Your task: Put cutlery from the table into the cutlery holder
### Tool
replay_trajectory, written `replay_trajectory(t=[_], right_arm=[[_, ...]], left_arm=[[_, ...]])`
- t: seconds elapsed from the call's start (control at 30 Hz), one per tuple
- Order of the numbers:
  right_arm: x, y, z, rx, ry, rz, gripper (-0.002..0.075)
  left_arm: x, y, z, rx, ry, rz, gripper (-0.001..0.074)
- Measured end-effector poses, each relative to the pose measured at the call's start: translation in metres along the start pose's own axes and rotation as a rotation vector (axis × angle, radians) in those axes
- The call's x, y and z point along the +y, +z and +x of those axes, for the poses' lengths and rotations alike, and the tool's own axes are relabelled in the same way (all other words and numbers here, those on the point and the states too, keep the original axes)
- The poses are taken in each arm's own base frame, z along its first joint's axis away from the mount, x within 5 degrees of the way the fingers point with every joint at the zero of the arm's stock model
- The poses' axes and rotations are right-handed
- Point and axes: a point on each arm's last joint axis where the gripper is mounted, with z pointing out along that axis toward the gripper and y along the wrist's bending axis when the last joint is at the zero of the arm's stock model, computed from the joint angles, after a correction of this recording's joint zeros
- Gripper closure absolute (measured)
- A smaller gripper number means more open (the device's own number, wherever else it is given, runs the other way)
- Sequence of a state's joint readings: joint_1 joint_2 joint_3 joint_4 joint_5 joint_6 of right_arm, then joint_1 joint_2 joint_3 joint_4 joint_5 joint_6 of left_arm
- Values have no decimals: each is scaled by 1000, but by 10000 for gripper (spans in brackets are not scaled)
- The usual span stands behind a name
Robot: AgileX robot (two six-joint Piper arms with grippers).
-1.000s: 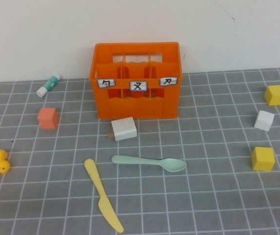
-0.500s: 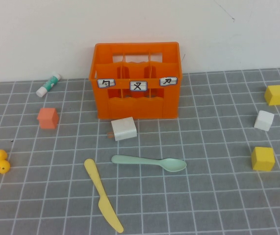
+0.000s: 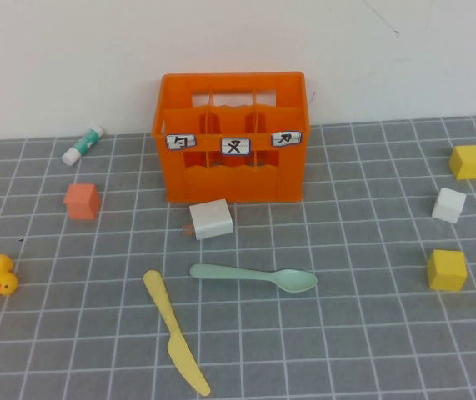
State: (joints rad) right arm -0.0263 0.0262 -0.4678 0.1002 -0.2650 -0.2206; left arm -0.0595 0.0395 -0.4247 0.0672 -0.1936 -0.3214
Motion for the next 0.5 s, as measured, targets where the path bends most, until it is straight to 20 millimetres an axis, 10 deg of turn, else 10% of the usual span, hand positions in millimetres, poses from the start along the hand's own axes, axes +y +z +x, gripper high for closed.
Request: replay_trajectory(t=[0.13, 0.5], right_arm=[[3, 19, 7, 157, -73, -41, 729], [18, 21, 116, 946, -28, -175, 729]], left_arm=[[2, 11, 5, 110, -54, -38, 736], [6, 12, 19, 252, -97, -94, 736]])
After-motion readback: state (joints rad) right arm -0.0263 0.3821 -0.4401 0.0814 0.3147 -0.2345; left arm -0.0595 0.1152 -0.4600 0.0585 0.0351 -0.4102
